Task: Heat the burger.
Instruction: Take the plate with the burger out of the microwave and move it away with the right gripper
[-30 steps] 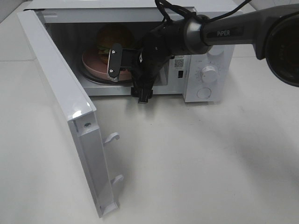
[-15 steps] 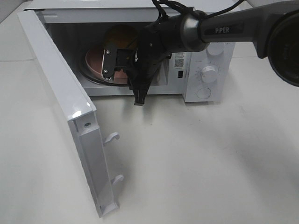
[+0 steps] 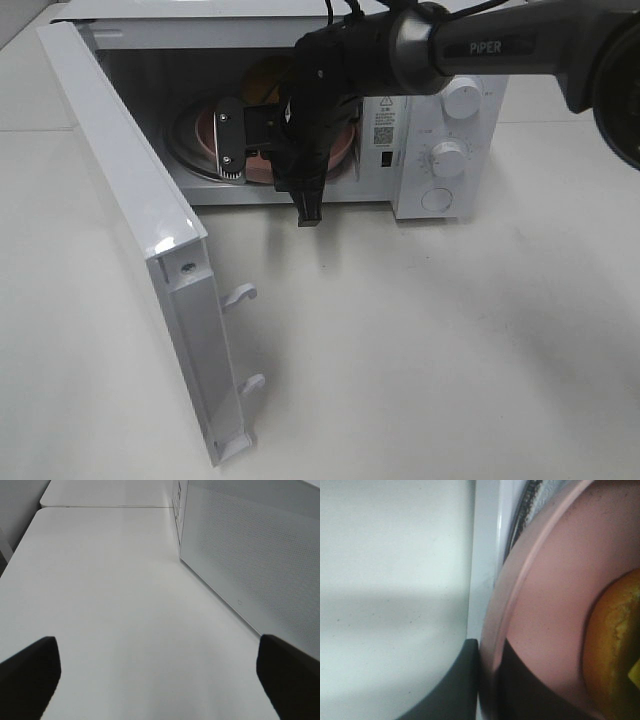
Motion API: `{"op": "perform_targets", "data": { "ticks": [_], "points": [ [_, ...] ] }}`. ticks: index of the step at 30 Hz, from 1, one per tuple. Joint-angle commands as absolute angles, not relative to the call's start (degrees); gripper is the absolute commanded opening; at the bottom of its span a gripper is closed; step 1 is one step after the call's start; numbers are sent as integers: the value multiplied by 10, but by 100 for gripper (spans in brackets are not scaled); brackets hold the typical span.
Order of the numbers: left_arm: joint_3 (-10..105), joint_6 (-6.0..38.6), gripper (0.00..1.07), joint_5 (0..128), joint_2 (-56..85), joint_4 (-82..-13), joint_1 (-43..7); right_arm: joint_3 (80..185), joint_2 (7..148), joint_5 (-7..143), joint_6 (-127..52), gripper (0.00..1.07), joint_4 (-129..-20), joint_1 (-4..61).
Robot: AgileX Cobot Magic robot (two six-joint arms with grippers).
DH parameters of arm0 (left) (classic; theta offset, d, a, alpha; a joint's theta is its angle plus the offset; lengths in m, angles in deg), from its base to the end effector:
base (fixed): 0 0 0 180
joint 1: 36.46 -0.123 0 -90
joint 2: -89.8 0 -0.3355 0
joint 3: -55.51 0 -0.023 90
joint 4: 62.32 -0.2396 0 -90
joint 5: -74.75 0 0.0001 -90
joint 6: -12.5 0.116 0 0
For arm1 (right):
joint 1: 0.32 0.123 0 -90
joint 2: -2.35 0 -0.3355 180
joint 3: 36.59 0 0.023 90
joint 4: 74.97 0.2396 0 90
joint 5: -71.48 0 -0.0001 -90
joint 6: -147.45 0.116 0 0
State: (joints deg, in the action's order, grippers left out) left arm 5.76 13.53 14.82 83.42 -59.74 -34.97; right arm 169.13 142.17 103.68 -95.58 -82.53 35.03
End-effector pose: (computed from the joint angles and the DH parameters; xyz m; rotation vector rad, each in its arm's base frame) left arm -0.0433 -0.0034 0.2619 0.0463 2.0248 -0.0588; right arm 0.4524 0.3110 0.1665 -2.0251 1.5947 -0.3169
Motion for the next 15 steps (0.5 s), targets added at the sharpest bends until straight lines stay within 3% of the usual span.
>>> {"op": "perform_targets", "data": {
  "ticks": [1,15],
  "points": [
    [55,135,103,153,847,-595,-351,1676,1408,1073,-968,0,-809,353],
    [55,135,103,153,847,-595,-351,1520,1309,991,-1049,0,-810,351]
  ]
}}
